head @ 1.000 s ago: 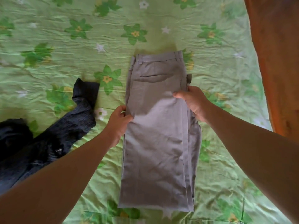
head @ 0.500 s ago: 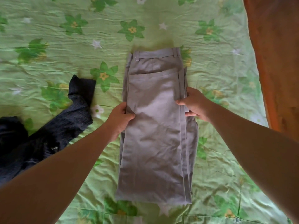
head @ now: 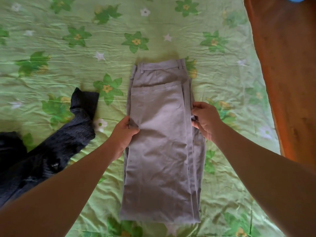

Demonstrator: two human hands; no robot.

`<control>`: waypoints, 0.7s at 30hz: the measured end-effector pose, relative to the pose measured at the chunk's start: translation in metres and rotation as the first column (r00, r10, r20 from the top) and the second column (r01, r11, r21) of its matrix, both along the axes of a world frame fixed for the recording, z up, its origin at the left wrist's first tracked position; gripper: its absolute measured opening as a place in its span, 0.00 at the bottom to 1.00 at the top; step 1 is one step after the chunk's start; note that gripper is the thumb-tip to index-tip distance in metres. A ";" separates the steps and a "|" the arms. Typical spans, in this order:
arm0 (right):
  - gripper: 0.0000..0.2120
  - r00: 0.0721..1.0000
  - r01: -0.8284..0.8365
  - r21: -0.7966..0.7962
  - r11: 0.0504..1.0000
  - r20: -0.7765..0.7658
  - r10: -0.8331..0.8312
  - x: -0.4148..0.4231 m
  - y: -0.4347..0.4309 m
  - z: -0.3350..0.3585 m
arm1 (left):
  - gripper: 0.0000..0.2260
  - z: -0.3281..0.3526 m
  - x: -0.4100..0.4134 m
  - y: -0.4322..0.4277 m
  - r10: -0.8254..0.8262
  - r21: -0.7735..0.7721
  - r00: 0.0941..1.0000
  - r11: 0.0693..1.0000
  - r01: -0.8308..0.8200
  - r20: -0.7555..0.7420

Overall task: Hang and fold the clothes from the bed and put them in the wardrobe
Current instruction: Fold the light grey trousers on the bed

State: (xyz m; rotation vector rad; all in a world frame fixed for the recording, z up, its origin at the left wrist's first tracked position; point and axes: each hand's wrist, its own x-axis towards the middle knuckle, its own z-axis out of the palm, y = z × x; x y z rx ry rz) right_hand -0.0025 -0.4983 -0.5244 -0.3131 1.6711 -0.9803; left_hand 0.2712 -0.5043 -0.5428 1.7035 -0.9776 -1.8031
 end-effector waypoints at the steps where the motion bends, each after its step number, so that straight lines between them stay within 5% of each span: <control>1: 0.16 1.000 -0.008 -0.002 1.000 -0.022 0.008 0.001 -0.001 0.001 | 0.12 0.000 -0.001 0.000 -0.012 -0.015 1.000 1.000 0.013 0.009; 5: 0.18 0.994 -0.033 -0.019 0.999 -0.104 0.030 0.003 -0.012 0.006 | 0.09 0.000 -0.007 -0.004 -0.060 -0.032 0.998 0.998 0.061 0.032; 8: 0.07 0.938 0.022 -0.008 1.000 -0.347 -0.024 0.009 -0.013 0.008 | 0.09 0.004 -0.005 -0.008 -0.072 0.030 0.997 0.997 0.072 -0.002; 16: 0.15 0.685 -0.379 0.363 0.852 -0.509 0.521 0.029 0.006 0.003 | 0.19 0.020 -0.006 -0.013 -0.312 0.338 0.940 0.907 0.252 0.136; 18: 0.11 0.714 -0.426 0.278 0.861 -0.482 0.509 0.036 0.002 0.009 | 0.22 0.021 -0.004 -0.011 -0.263 0.377 0.962 0.900 0.218 0.071; 21: 0.04 0.886 -0.348 0.071 0.935 -0.301 0.353 0.046 -0.001 0.024 | 0.19 0.021 -0.004 -0.006 0.025 0.394 0.993 0.919 0.023 -0.117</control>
